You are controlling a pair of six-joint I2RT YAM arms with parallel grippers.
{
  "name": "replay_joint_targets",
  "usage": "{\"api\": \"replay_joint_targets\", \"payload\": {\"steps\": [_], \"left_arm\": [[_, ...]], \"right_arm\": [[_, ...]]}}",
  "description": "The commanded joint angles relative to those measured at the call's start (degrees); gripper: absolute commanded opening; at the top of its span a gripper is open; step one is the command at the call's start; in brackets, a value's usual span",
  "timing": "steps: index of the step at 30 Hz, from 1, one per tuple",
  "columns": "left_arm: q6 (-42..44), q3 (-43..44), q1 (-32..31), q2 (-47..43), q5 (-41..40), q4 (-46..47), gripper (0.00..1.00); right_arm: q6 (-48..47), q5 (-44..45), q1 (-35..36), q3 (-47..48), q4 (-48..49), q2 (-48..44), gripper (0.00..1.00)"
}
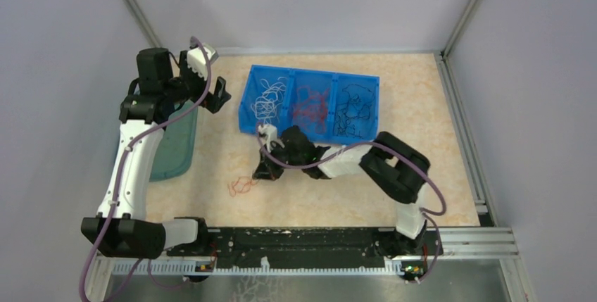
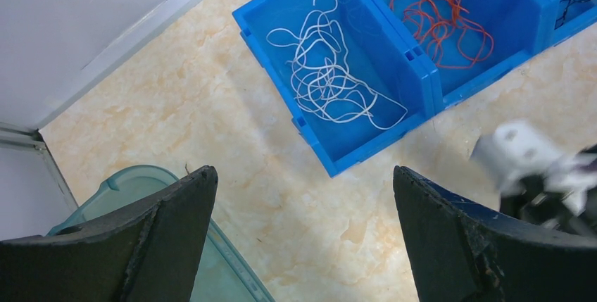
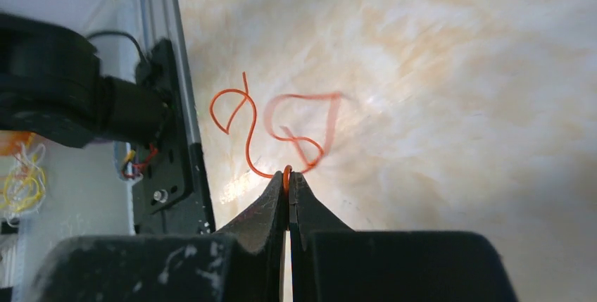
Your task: Untangle the cables
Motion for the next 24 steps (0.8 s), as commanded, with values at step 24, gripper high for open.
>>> {"api": "replay_joint_targets", "payload": {"steps": [24], "left_arm": [[0.03, -8.75, 0.22, -4.54, 1.63, 2.94, 1.00]], "right_arm": [[-20.50, 16.40, -29.13, 13.01, -27.91, -27.80, 0.02]]}}
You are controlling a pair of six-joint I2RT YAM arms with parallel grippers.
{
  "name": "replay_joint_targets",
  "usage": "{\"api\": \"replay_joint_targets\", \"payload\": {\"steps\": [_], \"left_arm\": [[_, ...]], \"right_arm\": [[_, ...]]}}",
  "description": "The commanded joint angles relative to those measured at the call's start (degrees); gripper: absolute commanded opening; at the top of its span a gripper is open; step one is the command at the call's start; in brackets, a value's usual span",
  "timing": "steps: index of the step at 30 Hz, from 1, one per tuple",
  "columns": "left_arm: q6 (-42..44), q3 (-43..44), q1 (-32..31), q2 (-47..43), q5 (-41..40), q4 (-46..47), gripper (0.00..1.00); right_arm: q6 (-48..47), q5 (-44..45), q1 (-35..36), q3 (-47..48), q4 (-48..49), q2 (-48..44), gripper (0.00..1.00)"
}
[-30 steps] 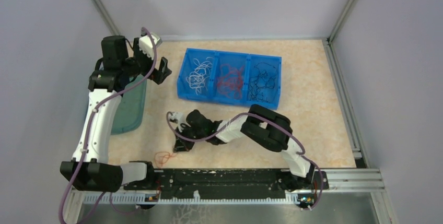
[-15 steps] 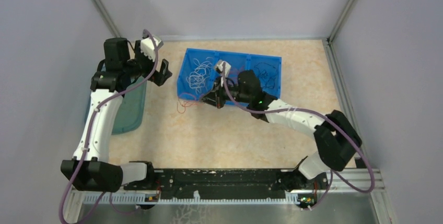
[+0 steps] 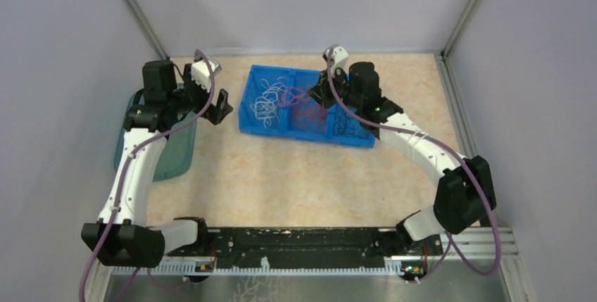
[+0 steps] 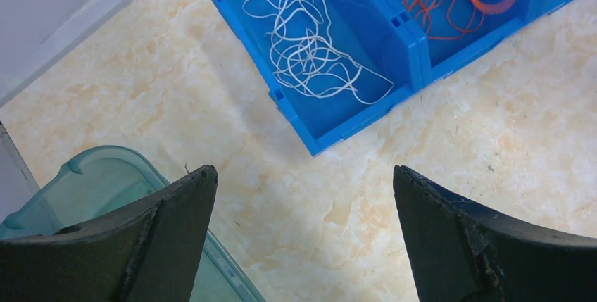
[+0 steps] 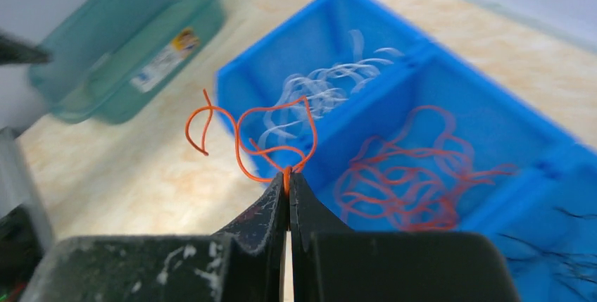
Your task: Untangle the cables
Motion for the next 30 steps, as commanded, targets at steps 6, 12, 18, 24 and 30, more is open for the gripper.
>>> {"api": "replay_joint_targets", "payload": {"steps": [6, 12, 18, 24, 30], "left_arm": [[-2.28, -4.43, 0.18, -1.66, 0.72, 3.60, 1.00], [-2.65, -5.57, 0.18, -2.01, 0.94, 4.89, 1.00], [-4.13, -6.12, 0.27, -1.58, -0.39, 6.82, 1.00], [-8.04, -11.37, 0.44, -1.25, -3.40, 14.37, 1.00], [-11.10, -32.90, 0.92, 1.62, -7.69, 41.20, 1.00]], "right_arm": [[-7.73, 20.64, -2.20, 8.83, -4.24, 7.18, 0.05], [-9.48, 23.30, -2.20, 11.86, -4.36, 10.29, 0.51], [-7.55, 26.71, -2.20, 7.77, -2.69, 4.09, 0.99], [-1.62, 40.33, -2.20, -5.29, 2.44, -7.97, 0.99], [5.69, 60.81, -7.83, -29.62, 6.90, -28.42, 0.99]]}}
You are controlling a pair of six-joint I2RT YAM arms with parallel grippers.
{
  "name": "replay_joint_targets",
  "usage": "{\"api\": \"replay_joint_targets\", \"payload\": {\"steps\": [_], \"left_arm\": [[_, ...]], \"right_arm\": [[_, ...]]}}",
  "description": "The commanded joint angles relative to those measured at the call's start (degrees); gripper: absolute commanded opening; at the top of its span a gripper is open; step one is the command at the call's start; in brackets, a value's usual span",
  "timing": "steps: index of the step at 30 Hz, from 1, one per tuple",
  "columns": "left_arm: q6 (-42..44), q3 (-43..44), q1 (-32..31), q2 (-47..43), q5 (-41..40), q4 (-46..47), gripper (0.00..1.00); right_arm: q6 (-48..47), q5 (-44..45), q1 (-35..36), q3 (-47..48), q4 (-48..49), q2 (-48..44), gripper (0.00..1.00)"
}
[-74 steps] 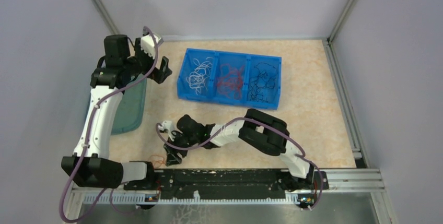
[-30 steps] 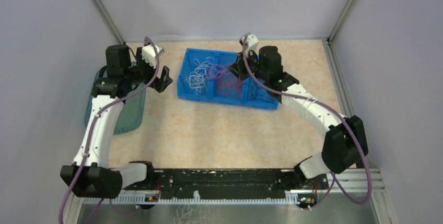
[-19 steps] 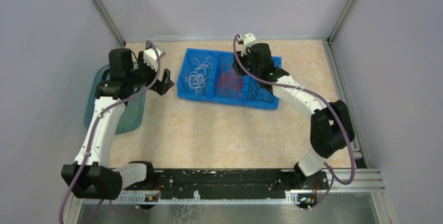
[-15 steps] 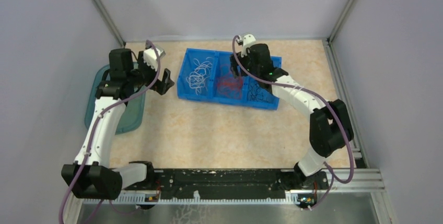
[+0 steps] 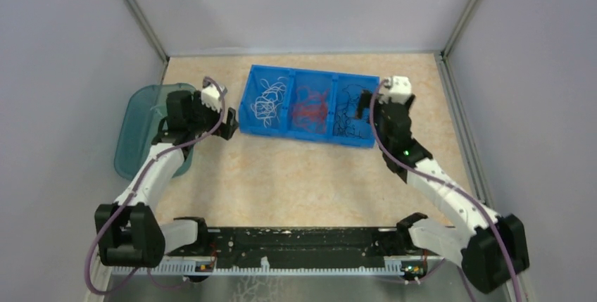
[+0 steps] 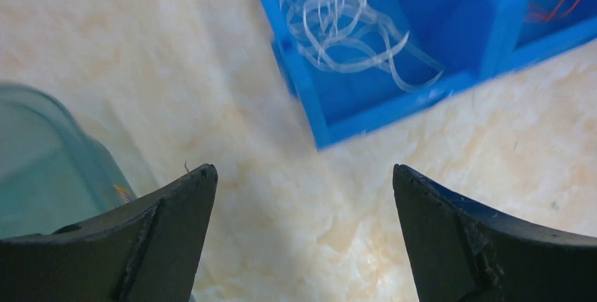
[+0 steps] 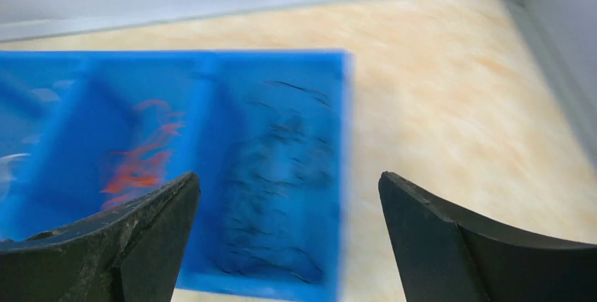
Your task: Untangle the cables
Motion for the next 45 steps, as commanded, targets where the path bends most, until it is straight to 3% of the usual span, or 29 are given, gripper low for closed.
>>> {"api": "replay_joint_targets", "payload": {"steps": [1, 5, 9, 12, 20, 23, 30, 33, 45], "left_arm": [[-4.33, -12.19, 0.71, 4.29, -2.62, 19.74, 1.00], [-7.27, -19.99, 0.72, 8.16, -3.21, 36.38, 1.00], [-9.08, -24.43, 0.81, 13.05, -5.21, 49.73, 1.00], [-9.52, -28.06, 0.99, 16.16, -6.26, 59.90, 1.00], [-12.60, -37.29, 2.00, 20.69, -8.92, 79.57, 1.00], [-12.80, -43.61, 2.00, 24.17, -10.22, 97.81, 1.00], [-13.56, -37.42, 1.95, 24.12, -12.35, 85.61, 1.00], [-13.47, -36.91, 1.96, 23.34, -12.33, 82.99, 1.00], [-13.53, -37.76, 1.95, 23.09, -12.46, 84.59, 1.00]], "right_arm": [[5.01, 17.08, -5.43, -15.23, 5.74, -12.90, 0.99], [3.16, 26.18, -8.64, -26.48, 12.40, -19.76, 0.99], [2.72, 26.68, -13.92, -31.33, 15.08, -20.05, 0.99], [1.34, 26.66, -16.36, -34.24, 20.48, -17.32, 0.99], [-5.18, 17.98, -17.70, -41.61, 50.72, -0.74, 0.99], [-8.15, 13.80, -17.95, -40.59, 58.00, 5.10, 0.99], [-11.53, 1.91, -18.80, -40.54, 73.72, 19.86, 0.99], [-7.64, 1.62, -21.03, -37.01, 63.34, 18.56, 0.99], [-7.05, -0.11, -22.67, -37.21, 64.08, 18.54, 0.99]]}}
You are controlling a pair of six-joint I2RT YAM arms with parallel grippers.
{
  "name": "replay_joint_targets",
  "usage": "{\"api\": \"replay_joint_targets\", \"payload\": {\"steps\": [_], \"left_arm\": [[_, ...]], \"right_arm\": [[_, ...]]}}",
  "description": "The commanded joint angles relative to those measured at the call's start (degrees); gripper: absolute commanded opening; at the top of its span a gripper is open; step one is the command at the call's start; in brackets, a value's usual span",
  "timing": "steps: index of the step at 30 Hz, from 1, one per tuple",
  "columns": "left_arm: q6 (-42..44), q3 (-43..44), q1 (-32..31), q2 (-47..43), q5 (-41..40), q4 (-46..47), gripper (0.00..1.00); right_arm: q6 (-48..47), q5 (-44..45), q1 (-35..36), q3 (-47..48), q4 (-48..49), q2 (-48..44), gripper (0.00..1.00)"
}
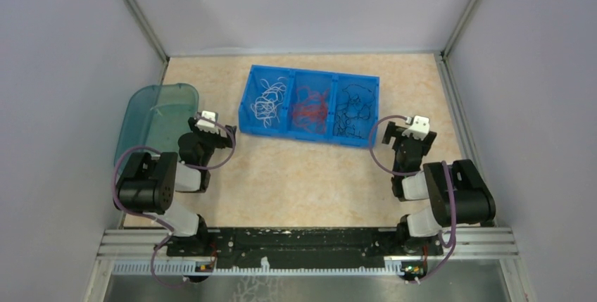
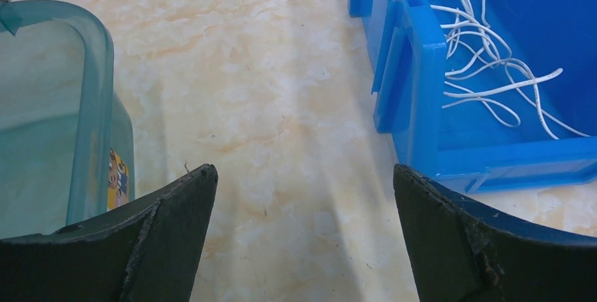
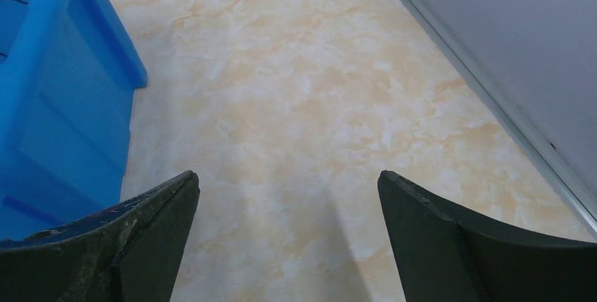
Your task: Untangle the cables
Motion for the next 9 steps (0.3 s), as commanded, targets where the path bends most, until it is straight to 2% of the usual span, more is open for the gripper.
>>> {"api": "replay_joint_targets", "payload": {"steps": [1, 9], "left_arm": [[-0.96, -0.28, 0.31, -0.21, -0.39, 0.91, 1.00], [-0.74, 0.03, 0.31, -0.07, -0.31, 0.53, 1.00]], "right_arm": [[0.91, -1.12, -0.22, 1.18, 2.99, -0.65, 0.99], [0.87, -1.12, -0.25, 1.17, 3.03, -0.67, 0.99]]}}
